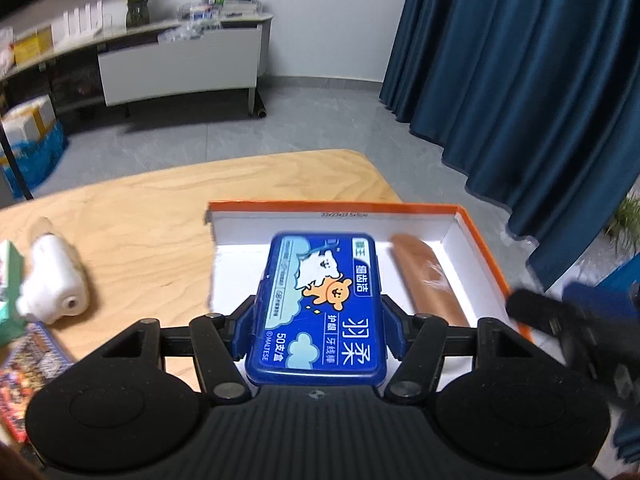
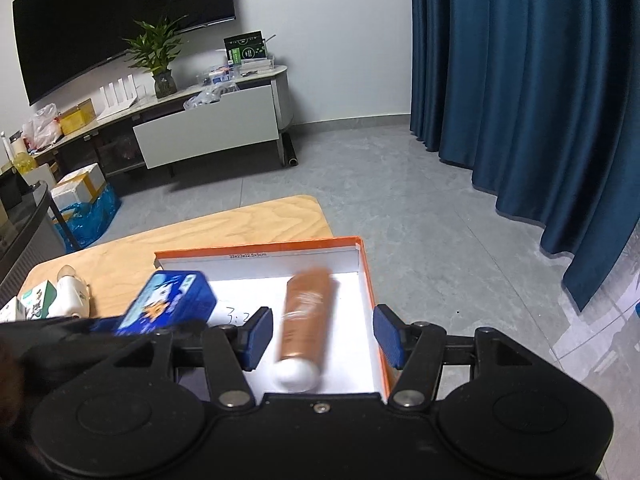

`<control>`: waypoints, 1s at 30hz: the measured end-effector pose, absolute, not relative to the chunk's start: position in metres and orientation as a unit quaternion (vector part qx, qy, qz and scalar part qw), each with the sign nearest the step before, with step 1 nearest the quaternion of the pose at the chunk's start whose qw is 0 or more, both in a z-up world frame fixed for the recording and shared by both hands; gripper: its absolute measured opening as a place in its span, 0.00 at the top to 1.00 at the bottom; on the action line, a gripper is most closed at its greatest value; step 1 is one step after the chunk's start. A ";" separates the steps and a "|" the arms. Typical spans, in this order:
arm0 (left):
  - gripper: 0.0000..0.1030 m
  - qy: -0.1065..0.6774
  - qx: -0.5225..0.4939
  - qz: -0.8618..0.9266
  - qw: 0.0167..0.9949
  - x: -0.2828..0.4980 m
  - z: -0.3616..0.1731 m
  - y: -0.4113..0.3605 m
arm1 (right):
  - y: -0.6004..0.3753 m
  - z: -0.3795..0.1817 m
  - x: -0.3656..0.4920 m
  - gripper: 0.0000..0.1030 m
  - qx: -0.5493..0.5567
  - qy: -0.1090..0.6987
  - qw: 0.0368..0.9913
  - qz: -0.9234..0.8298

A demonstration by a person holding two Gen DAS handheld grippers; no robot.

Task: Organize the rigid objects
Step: 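Lower the tin and tube into the white box and open both grippers, then return both grippers to the cluttered table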

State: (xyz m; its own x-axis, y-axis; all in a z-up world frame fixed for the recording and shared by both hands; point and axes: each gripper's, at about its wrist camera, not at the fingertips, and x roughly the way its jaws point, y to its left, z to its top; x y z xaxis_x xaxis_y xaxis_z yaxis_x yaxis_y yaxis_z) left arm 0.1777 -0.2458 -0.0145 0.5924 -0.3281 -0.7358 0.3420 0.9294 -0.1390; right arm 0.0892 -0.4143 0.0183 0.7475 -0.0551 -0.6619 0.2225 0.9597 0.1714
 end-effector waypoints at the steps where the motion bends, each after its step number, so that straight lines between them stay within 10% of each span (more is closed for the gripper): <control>1: 0.39 0.415 0.003 -0.187 0.891 0.183 -0.015 -0.248 | -0.415 0.019 0.087 0.34 0.123 0.346 0.927 -0.075; 15: 0.13 0.383 0.043 -0.181 0.905 0.138 0.016 -0.224 | -0.398 0.029 0.065 0.32 0.126 0.344 0.927 -0.073; 30: 0.12 0.386 0.009 -0.142 0.912 0.081 0.019 -0.148 | -0.343 0.033 0.021 0.20 0.119 0.346 0.930 -0.044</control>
State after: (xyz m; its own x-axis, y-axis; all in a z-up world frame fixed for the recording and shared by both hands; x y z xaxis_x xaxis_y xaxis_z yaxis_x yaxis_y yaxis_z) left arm 0.0814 -0.1484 0.0193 0.6625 -0.2514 -0.7056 0.2651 0.9597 -0.0930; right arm 0.0209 -0.3434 0.0331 0.7564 0.0006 -0.6542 0.1636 0.9681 0.1900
